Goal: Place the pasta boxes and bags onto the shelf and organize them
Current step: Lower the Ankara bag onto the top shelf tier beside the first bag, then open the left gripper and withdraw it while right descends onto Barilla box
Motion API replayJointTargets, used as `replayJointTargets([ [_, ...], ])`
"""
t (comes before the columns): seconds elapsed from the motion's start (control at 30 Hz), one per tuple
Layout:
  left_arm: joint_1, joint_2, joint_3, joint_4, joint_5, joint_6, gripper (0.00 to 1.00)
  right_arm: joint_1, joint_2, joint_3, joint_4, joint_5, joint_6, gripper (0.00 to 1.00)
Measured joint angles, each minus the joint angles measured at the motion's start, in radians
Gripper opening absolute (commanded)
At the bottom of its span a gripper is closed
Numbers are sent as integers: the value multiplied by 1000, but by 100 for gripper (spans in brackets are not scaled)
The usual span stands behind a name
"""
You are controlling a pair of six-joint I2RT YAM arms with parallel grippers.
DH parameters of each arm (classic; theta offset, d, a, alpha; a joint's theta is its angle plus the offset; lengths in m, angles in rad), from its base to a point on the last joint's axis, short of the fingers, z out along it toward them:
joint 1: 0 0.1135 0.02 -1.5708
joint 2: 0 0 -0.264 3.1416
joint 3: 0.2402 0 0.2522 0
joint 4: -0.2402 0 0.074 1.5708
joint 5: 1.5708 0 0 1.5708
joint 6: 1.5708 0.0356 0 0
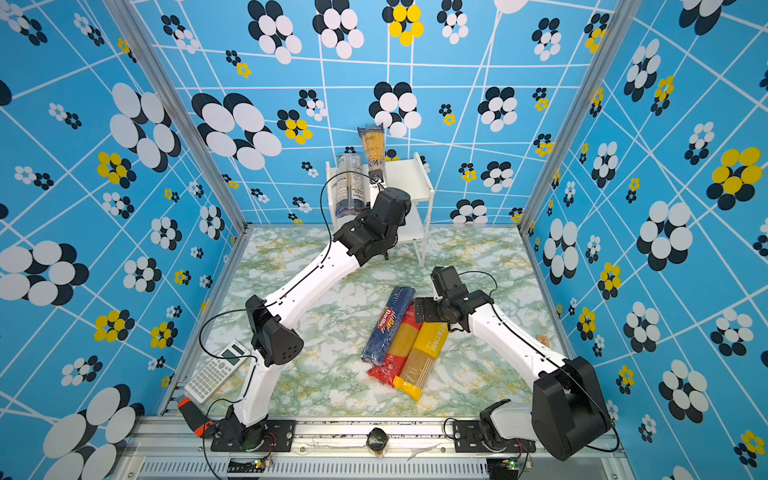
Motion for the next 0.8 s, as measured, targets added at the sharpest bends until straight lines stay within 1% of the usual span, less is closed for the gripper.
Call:
replayJointTargets([
  [0.07, 2, 0, 0, 19, -1, -5, 42, 0, 2, 0, 0, 0, 0, 99],
  [0.17, 12, -11, -1, 61, 0, -6, 42, 0, 4, 0, 0, 0, 0, 99],
  [0.2, 13, -16, -3, 69, -1, -7, 47, 0, 5, 0, 0, 0, 0, 99],
  [0.47, 21, -39, -19, 121, 0, -23, 50, 0, 14, 0, 0, 0, 0, 99],
  [0.53, 21, -39, -21, 124, 1, -24, 53, 0, 19, 0, 0, 0, 0, 99],
  [0.6, 22, -39, -27, 127, 2, -29, 61, 0, 24, 0, 0, 0, 0, 99],
  [0.67, 23, -42, -40, 137, 9, -27, 66, 0, 28, 0, 0, 0, 0, 99],
  [0.73, 23, -60, -86, 166, 16, -18, 68, 0, 31, 0, 0, 0, 0, 99],
  [0.8, 19, -115, -207, 256, 27, 13, 72, 0, 31, 0, 0, -2, -1, 99],
])
